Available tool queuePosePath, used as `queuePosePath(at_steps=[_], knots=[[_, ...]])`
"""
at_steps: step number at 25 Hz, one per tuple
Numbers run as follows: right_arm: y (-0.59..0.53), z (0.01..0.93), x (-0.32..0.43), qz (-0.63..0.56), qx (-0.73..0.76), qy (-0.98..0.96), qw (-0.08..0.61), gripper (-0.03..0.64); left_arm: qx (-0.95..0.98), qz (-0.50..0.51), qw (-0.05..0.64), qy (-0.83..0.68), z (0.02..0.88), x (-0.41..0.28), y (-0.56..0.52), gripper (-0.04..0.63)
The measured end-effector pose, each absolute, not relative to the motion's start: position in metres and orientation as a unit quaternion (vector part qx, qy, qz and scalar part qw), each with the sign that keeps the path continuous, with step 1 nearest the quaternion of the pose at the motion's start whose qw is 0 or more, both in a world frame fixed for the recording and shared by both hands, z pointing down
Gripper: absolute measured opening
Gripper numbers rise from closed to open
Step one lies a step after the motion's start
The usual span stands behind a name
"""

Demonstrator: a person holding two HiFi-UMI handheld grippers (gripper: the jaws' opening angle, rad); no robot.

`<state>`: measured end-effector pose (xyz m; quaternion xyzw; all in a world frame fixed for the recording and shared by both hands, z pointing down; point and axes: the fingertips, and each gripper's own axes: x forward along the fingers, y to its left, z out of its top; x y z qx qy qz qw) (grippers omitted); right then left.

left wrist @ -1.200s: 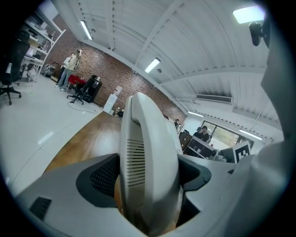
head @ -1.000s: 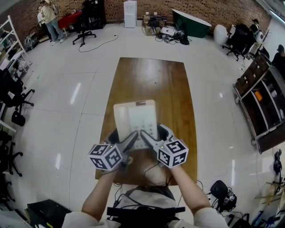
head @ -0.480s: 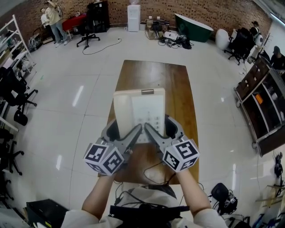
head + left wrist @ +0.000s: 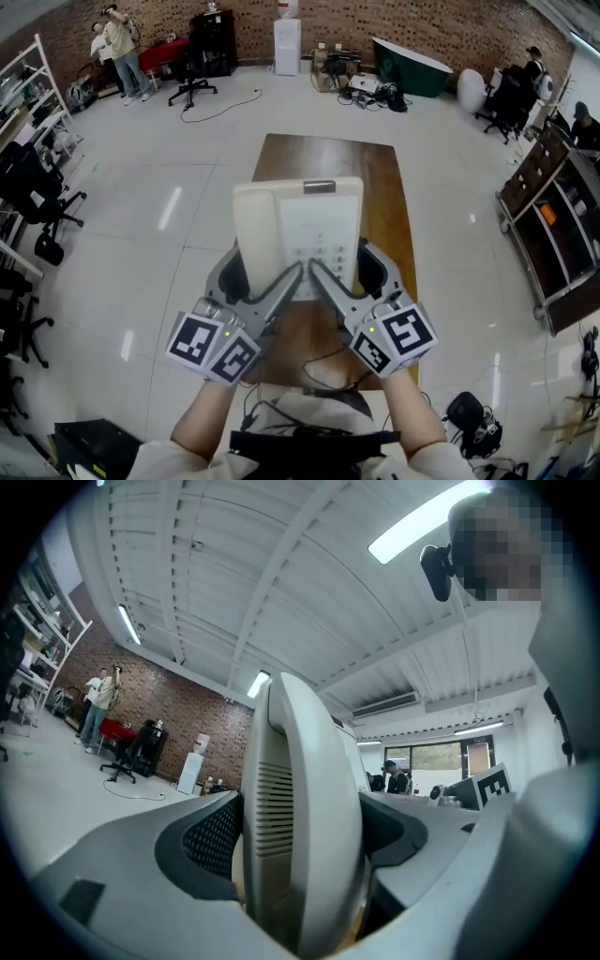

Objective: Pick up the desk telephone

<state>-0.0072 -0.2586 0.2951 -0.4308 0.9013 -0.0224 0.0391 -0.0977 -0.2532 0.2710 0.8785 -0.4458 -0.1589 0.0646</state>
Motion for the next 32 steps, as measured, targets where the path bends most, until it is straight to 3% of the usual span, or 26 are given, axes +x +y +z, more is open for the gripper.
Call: queuePosePath(at_steps=[11, 32], knots=[[-0.243, 0.261, -0.003, 0.004, -0.432, 0.900, 0.064, 0.311, 0.879, -0.177, 0.024, -0.443, 0.236, -0.093, -0.235, 0.373], [-0.259, 0.279, -0.005, -0.012, -0.441, 0.896, 0.041, 0.311, 0.877, -0.169, 0.058, -0.446, 0.258, -0.096, -0.255, 0.368]])
